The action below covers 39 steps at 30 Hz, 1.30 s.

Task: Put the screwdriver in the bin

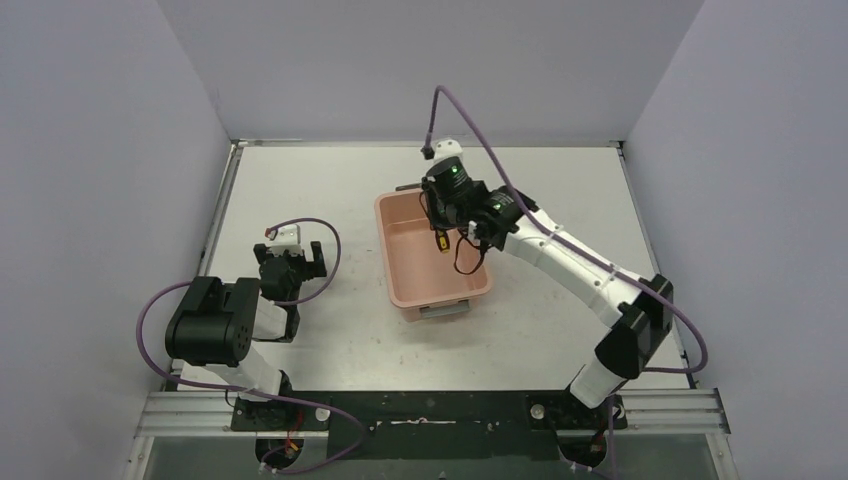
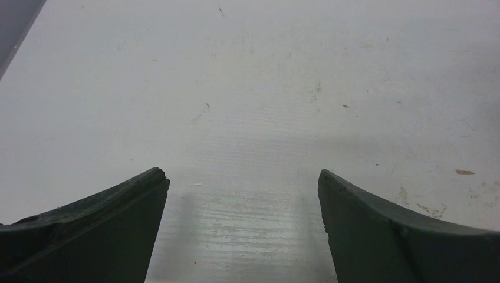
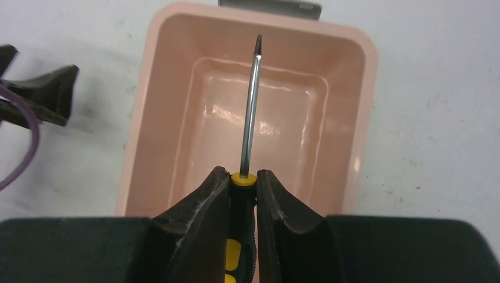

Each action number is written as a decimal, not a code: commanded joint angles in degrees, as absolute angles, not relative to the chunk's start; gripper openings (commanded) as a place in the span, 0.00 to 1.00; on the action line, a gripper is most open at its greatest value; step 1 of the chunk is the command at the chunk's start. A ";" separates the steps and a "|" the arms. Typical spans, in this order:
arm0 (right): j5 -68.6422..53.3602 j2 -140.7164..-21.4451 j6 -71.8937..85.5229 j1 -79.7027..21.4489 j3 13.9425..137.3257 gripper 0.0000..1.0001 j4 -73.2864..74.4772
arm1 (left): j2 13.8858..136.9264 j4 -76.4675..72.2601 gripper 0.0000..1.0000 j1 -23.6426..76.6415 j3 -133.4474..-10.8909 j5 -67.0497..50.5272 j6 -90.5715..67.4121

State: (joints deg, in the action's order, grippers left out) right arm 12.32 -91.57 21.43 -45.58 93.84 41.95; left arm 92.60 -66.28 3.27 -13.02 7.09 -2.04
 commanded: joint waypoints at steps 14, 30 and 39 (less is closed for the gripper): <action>8.71 -110.15 17.91 -45.99 80.40 0.00 28.30 | 92.38 -69.69 0.97 2.90 -14.41 7.01 -1.50; 10.20 -110.31 18.41 -45.78 83.31 0.56 31.29 | 92.41 -69.70 0.97 2.90 -14.44 7.03 -1.49; 13.22 -102.35 16.53 -46.15 89.44 0.87 35.43 | 92.43 -69.63 0.97 2.90 -14.44 7.03 -1.53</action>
State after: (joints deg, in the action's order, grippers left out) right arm 9.89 -110.54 18.20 -46.11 84.88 34.87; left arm 92.60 -66.28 3.27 -13.02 7.07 -2.04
